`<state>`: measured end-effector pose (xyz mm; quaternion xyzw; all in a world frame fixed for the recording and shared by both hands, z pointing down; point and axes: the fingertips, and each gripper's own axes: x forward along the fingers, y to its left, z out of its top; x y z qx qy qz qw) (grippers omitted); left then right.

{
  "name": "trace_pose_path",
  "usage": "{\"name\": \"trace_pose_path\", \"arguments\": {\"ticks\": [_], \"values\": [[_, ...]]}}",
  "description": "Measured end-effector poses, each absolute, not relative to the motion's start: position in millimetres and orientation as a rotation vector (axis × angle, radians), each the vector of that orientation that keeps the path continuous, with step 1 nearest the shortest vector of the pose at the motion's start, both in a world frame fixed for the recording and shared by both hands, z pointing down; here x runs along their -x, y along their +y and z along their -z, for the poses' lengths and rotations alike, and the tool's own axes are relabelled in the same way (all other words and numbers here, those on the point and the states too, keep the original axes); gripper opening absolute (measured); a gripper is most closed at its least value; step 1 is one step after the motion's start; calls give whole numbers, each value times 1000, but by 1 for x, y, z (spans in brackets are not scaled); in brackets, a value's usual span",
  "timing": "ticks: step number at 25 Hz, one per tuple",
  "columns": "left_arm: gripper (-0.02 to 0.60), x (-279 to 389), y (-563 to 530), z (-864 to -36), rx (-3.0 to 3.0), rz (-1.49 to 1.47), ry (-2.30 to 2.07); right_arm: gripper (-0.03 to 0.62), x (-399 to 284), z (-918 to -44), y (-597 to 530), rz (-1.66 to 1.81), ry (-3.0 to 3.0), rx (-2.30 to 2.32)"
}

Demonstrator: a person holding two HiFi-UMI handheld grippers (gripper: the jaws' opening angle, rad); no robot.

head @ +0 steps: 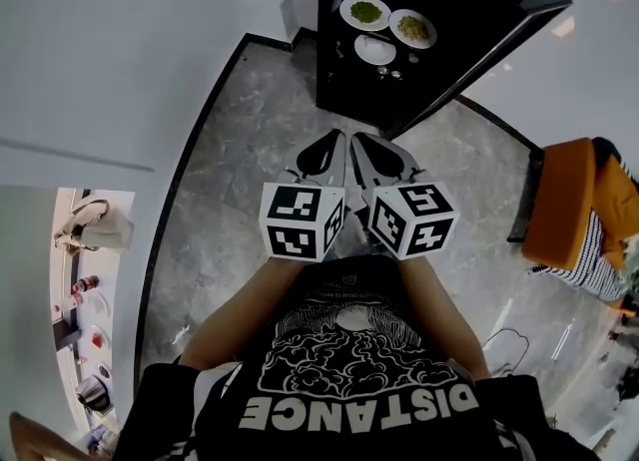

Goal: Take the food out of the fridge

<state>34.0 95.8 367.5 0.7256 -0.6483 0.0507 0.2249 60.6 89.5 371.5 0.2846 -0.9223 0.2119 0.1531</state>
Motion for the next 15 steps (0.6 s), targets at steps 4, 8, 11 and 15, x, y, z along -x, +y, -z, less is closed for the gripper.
{"name": "trace_pose_path", "arguments": {"ticks": [4, 8, 11, 15], "values": [[0, -24, 89, -370, -1996, -139, -1788, 3, -52, -373, 81, -624, -2645, -822], [0, -15, 78, -373, -1987, -147, -1792, 3, -43, -377, 69, -632, -2646, -819], [0, -6, 64, -376, -1982, -155, -1800, 3, -32, -381, 55, -638, -2651, -804], [2, 7, 37, -377, -1983, -178, -1809, 3, -16, -382, 27, -630, -2662, -790]]}}
